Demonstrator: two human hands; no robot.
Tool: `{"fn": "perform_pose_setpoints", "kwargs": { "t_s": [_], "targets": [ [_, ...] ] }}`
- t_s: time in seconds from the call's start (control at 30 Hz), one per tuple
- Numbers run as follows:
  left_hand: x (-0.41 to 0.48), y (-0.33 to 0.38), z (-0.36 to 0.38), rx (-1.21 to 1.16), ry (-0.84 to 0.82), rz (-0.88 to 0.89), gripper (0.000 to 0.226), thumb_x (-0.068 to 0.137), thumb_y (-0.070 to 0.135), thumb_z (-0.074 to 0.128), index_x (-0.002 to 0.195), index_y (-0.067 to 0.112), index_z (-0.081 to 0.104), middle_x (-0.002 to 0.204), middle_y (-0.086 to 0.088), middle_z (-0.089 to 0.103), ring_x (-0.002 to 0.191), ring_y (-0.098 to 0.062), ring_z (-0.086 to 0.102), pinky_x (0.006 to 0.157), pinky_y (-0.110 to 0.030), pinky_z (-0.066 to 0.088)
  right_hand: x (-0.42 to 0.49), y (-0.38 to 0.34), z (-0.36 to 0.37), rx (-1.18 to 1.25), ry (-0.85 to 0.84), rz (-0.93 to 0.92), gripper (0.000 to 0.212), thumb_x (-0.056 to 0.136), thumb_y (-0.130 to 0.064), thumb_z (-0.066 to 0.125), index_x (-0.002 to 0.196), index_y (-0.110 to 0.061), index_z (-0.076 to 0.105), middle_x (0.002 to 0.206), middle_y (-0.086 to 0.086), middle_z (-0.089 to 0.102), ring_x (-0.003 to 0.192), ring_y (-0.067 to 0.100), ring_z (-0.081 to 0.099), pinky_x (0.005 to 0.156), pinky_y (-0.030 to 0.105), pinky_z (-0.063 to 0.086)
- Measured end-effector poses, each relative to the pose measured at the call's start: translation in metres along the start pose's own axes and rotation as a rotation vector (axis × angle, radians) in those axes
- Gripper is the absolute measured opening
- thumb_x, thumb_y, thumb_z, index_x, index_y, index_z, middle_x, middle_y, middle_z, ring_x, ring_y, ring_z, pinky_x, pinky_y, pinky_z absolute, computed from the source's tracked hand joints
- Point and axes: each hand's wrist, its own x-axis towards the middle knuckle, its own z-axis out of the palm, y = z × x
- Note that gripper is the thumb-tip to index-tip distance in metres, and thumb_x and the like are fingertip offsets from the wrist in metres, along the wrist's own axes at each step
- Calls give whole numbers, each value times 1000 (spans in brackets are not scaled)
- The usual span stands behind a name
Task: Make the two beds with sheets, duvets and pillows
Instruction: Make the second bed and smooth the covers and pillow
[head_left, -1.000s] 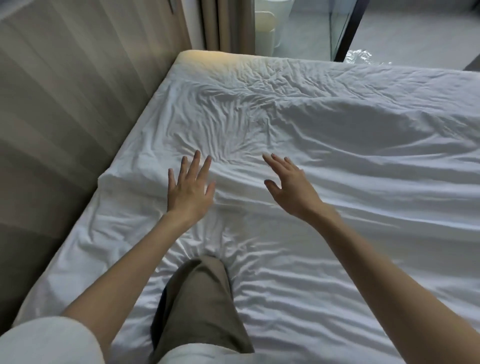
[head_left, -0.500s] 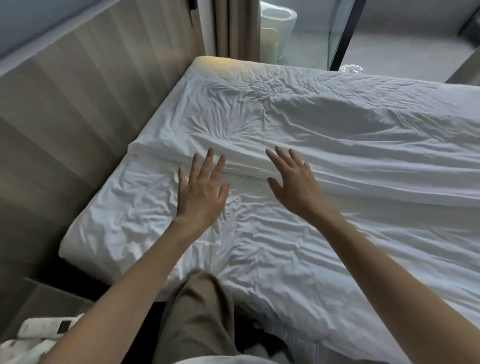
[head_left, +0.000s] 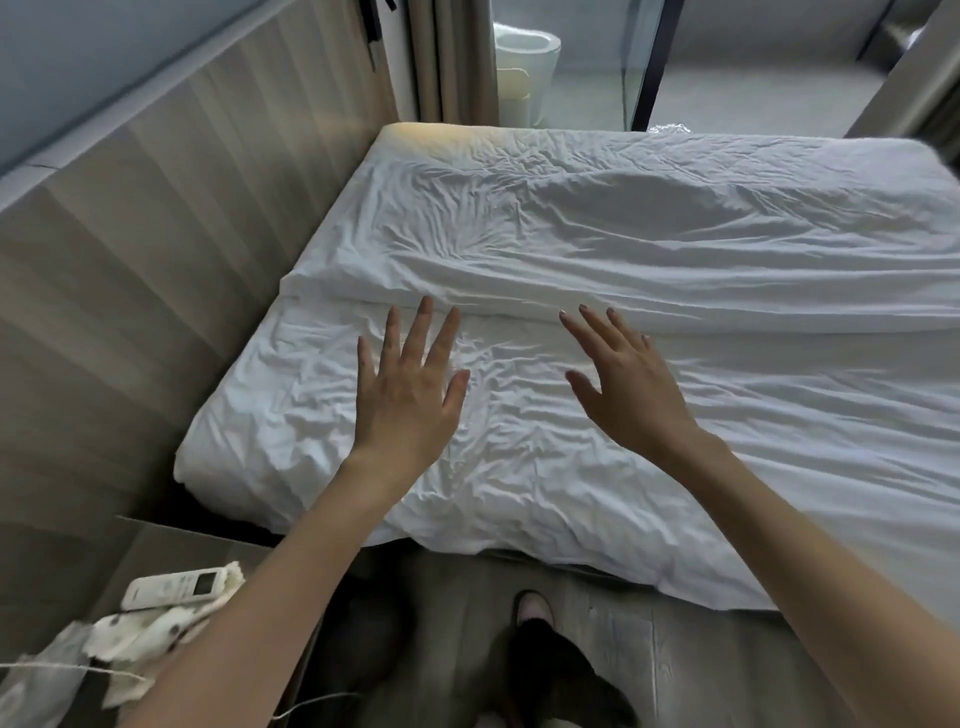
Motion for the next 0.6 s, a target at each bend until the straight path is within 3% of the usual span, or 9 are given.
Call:
{"fn": "perform_pose_setpoints", "kwargs": {
  "t_s": [0.33, 0.6],
  "targets": [
    [-57, 80, -20, 27, 13, 120, 64, 102, 48, 23, 152, 30, -13, 162, 4, -13, 150, -26, -9, 119, -54, -5, -114, 36, -47, -49, 50, 109, 62, 100, -30, 47, 154, -31, 16, 163, -5, 12, 151, 21, 5, 120, 48, 13],
    [-76, 222, -20, -15, 29, 223, 63, 103, 47, 26, 154, 32, -8, 162, 5, -13, 149, -25, -12, 119, -53, -5, -200, 133, -98, -83, 100, 153, 63, 100, -30, 48, 154, -30, 16, 162, -4, 13, 150, 21, 8, 120, 47, 13]
  ]
}}
